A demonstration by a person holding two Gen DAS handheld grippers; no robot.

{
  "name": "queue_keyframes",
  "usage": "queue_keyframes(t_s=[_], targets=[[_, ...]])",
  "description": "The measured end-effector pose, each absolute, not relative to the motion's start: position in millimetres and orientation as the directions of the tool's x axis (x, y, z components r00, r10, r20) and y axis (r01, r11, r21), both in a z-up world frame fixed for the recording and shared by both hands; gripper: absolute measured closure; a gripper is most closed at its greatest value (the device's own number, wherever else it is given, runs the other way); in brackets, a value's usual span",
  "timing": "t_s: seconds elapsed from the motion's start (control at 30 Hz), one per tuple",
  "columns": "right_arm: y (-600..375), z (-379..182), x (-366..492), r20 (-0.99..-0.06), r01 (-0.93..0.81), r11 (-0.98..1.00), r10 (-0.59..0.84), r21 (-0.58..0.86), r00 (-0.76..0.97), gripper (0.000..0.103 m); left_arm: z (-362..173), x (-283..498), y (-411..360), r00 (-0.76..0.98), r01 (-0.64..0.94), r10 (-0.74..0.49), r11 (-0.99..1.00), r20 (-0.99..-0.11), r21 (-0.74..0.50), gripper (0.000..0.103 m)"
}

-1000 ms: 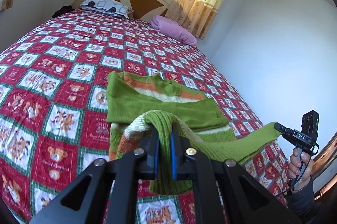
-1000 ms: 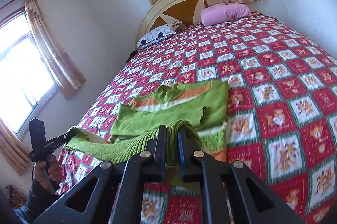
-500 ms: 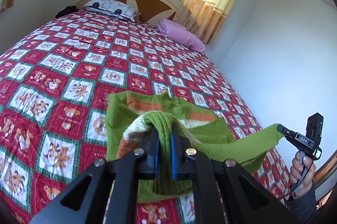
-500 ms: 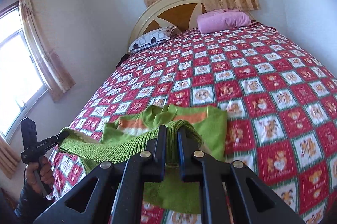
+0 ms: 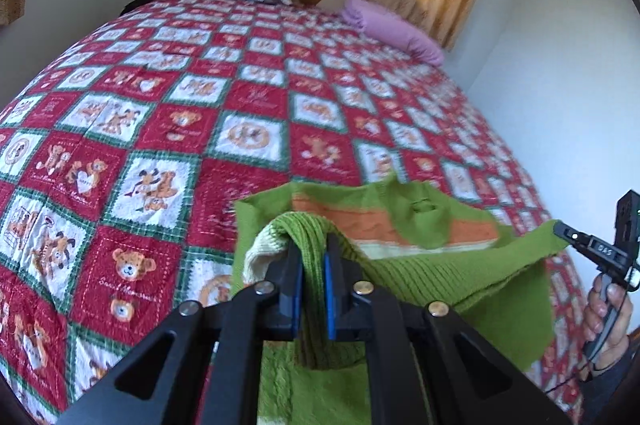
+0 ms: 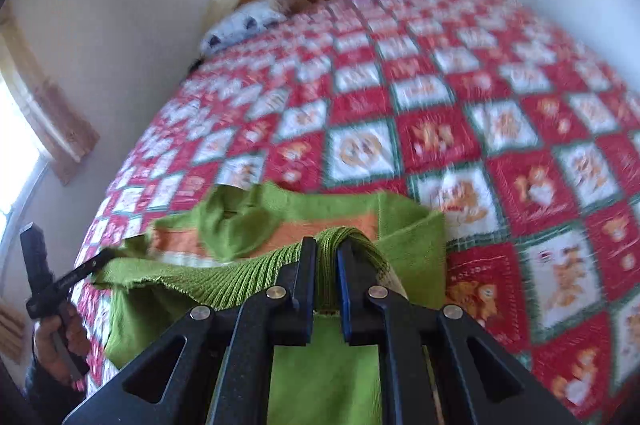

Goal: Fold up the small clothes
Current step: 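Lift the hem with both tools and fold it over toward the collar, then lower the folded hem onto the sweater and open both tools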

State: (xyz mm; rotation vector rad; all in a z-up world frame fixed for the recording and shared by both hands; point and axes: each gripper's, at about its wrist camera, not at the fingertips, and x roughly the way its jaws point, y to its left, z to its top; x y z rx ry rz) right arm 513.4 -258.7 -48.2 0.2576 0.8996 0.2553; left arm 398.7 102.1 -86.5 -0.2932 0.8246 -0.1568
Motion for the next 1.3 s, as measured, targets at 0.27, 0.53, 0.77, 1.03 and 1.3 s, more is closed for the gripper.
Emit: queue_keyframes(t_s=[0.27, 0.53, 0.77, 1.03, 1.3], targets=[[-285.0, -72.8, 495.3, -0.738, -0.039, 0.963, 0.231, 0.267, 0.635, 0.039, -93.2, 375.6, 136.0, 0.730, -0.115, -0.057, 0.972, -0.681, -0.204, 0.034], [-251.9, -82.2, 501.2, -0.783, -0.159, 0.985, 0.150, 0.066, 0.604, 0.039, -103.2, 365.7, 92.7, 0.716, 0.004, 0.050, 0.997, -0.696, 0.076, 0.022], [-249.6, -105.7, 537.8, -0.835, -0.121, 0.993, 0.059, -0.009, 0.547, 0.048, -124.2, 411.7, 67.2, 0.687, -0.049, 0.244, 0.955, -0.684, 0.292, 0.022], [-231.0, -109.1, 527.7, -0.788, -0.173, 0.984, 0.066, -0.051, 0.612, 0.083, -130.2, 429.8, 53.1, 0.715, 0.020, 0.233, 0.936, -0.660, 0.352, 0.042], [-243.5, -99.8, 537.1, -0.772, -0.109, 0.994, 0.072, 0.003, 0.631, 0.098, -122.3, 434.1, 64.3, 0.704, 0.006, 0.133, 0.981, -0.698, 0.193, 0.088]])
